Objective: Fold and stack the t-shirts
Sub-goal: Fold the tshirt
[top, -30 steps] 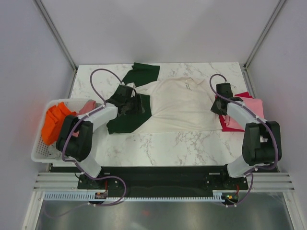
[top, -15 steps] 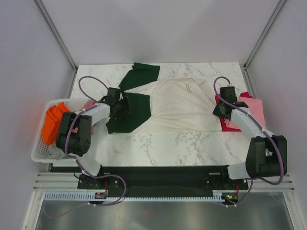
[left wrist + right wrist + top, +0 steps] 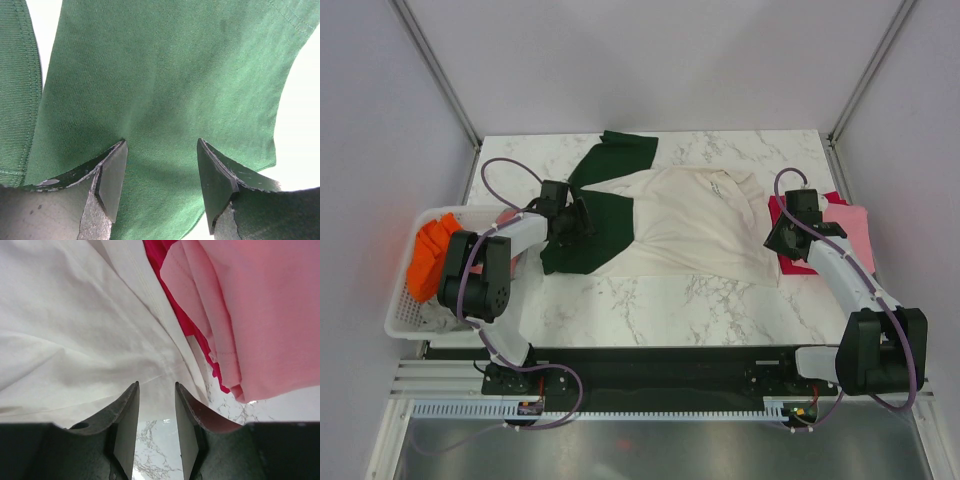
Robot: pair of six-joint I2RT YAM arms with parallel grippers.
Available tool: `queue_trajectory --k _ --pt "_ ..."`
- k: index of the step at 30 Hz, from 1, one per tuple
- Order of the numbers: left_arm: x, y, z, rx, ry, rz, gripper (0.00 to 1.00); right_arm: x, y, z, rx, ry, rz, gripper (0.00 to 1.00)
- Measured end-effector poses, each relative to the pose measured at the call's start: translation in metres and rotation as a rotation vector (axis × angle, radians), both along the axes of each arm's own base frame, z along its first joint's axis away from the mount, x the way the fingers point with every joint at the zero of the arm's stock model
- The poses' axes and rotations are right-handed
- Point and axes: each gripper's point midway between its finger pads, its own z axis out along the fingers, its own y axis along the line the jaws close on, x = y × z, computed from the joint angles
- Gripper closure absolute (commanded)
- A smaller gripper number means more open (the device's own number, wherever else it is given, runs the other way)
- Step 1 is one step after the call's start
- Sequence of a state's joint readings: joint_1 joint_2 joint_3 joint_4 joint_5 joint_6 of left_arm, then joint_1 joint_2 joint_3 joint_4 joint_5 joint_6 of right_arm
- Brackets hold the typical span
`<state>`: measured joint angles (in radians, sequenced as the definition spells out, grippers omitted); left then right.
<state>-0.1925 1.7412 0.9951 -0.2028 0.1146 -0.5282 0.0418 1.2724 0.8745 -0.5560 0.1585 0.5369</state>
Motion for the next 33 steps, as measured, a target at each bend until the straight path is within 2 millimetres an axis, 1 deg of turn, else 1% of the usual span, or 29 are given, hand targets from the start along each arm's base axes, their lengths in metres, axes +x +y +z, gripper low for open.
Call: queue_trajectory --k 8,15,21,23,24,26,27,28,31,32,33 --pt "-0.001 0.0 0.0 0.006 -0.007 0.0 0.34 -0.011 0.009 -0.031 0.04 0.083 0.032 0.55" --pt "-0.009 -0.005 0.003 0.022 -0.021 -0.012 0.34 -0.023 0.006 -0.055 0.025 0.148 0.026 0.55" --pt "-0.012 -0.01 0.009 0.022 -0.036 -0.026 0.34 -0.018 0.002 -0.073 0.004 0.18 0.008 0.56" --pt "-0.012 -0.01 0.009 0.022 -0.036 -0.027 0.34 -0.017 0.001 -0.08 0.0 0.192 0.003 0.6" --pt "-0.012 -0.01 0.009 0.022 -0.036 -0.027 0.34 -0.016 0.0 -0.082 -0.002 0.196 0.0 0.71" --pt "-0.013 -0.01 0.008 0.023 -0.035 -0.026 0.34 -0.014 -0.001 -0.084 -0.007 0.19 -0.004 0.87" --pt "-0.013 -0.01 0.008 0.024 -0.034 -0.026 0.34 -0.012 -0.001 -0.083 -0.005 0.184 -0.009 0.98" --pt "-0.014 -0.009 0.007 0.026 -0.033 -0.025 0.34 -0.011 -0.001 -0.082 -0.008 0.179 -0.012 1.0" --pt "-0.015 -0.007 0.008 0.032 -0.038 -0.019 0.34 -0.013 -0.005 -0.076 -0.021 0.155 -0.029 1.0" --pt "-0.015 -0.006 0.009 0.036 -0.039 -0.017 0.34 -0.015 -0.006 -0.071 -0.028 0.14 -0.034 1.0" --pt "-0.016 -0.006 0.008 0.039 -0.039 -0.014 0.34 -0.017 -0.009 -0.061 -0.036 0.113 -0.04 1.0"
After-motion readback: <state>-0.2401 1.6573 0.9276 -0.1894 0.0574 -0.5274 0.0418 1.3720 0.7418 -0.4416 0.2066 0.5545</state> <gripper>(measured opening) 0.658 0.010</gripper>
